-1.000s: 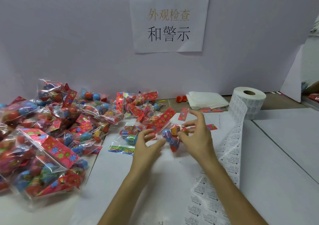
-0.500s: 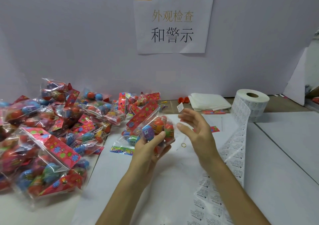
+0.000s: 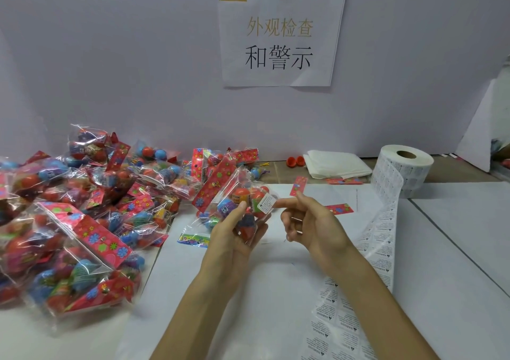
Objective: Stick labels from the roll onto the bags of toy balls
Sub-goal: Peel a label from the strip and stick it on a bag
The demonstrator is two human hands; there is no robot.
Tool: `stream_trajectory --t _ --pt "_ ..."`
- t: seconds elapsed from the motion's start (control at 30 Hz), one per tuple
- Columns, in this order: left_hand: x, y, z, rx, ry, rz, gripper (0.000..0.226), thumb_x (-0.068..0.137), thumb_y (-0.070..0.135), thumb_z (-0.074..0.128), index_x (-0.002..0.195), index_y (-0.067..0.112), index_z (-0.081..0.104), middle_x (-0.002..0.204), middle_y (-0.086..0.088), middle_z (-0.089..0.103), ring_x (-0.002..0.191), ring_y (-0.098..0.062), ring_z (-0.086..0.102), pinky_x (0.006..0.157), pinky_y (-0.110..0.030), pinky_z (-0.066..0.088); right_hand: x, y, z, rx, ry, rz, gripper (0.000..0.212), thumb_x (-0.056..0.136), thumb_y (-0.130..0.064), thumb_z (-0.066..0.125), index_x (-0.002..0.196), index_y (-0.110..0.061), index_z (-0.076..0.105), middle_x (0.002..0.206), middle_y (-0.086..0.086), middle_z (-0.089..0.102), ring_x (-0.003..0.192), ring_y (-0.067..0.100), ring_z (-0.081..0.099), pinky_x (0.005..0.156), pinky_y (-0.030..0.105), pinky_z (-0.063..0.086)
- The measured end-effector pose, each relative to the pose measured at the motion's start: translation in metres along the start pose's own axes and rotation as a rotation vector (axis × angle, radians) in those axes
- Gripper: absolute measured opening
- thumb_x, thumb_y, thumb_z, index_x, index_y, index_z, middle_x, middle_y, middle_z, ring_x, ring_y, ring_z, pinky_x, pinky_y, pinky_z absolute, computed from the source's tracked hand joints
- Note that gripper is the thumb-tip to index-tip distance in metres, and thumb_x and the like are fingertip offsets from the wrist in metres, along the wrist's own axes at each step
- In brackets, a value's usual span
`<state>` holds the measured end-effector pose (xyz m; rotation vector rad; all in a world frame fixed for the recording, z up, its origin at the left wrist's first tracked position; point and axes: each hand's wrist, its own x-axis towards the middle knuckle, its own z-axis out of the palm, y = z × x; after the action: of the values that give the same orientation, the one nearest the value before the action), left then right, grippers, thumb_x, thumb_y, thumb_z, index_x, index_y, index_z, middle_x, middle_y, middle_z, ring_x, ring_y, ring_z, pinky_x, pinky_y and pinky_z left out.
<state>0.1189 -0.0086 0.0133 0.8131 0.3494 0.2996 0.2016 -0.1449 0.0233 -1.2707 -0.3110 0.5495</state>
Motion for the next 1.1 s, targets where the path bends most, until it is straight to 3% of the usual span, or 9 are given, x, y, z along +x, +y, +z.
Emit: stream_trajectory --t 0.6,0.87,0.93,1.03,1.1 --pt "0.002 0.0 -0.002 0.042 -0.004 0.015 0.036 0.097 0.015 0.062 0.133 0.013 0.06 0.117 -0.01 0.076 0.113 -0.027 0.072 0.091 -0.036 0.056 -0.004 -0.001 0.002 -0.194 0.03 -0.099 0.04 0.106 -0.026 0.044 0.096 -0.018 0.081 0.072 0.009 0.063 0.059 0.014 0.051 0.059 0.027 0.045" --pt "0.006 -0.001 -0.005 -0.015 0.057 0.009 0.034 0.098 0.01 0.061 0.132 0.011 0.059 0.116 -0.011 0.076 0.116 -0.031 0.07 0.091 -0.04 0.057 -0.004 0.007 0.006 -0.511 0.072 -0.293 0.026 0.105 -0.023 0.052 0.11 -0.027 0.076 0.071 -0.009 0.067 0.057 0.005 0.052 0.06 0.024 0.049" --pt "0.007 -0.001 -0.006 -0.02 0.079 0.021 0.033 0.098 0.009 0.062 0.13 0.012 0.06 0.115 -0.01 0.076 0.114 -0.029 0.071 0.088 -0.039 0.059 -0.004 0.012 0.008 -0.681 0.13 -0.354 0.028 0.103 -0.026 0.055 0.126 -0.031 0.069 0.08 -0.019 0.066 0.065 0.002 0.056 0.066 0.025 0.05" --pt "0.008 -0.002 -0.007 -0.014 0.094 0.028 0.036 0.097 0.008 0.063 0.133 0.009 0.059 0.117 -0.011 0.076 0.113 -0.028 0.071 0.091 -0.042 0.059 -0.004 0.019 0.008 -1.007 0.24 -0.328 0.061 0.101 -0.04 0.056 0.156 -0.032 0.033 0.106 -0.016 0.058 0.093 0.007 0.06 0.09 0.034 0.055" --pt "0.008 -0.001 -0.008 0.009 0.077 0.038 0.037 0.098 0.009 0.061 0.135 0.007 0.058 0.119 -0.012 0.075 0.115 -0.028 0.07 0.095 -0.043 0.057 -0.002 0.016 0.007 -0.908 0.258 -0.295 0.064 0.098 -0.044 0.059 0.155 -0.032 0.032 0.107 -0.014 0.058 0.096 0.015 0.064 0.086 0.033 0.054"
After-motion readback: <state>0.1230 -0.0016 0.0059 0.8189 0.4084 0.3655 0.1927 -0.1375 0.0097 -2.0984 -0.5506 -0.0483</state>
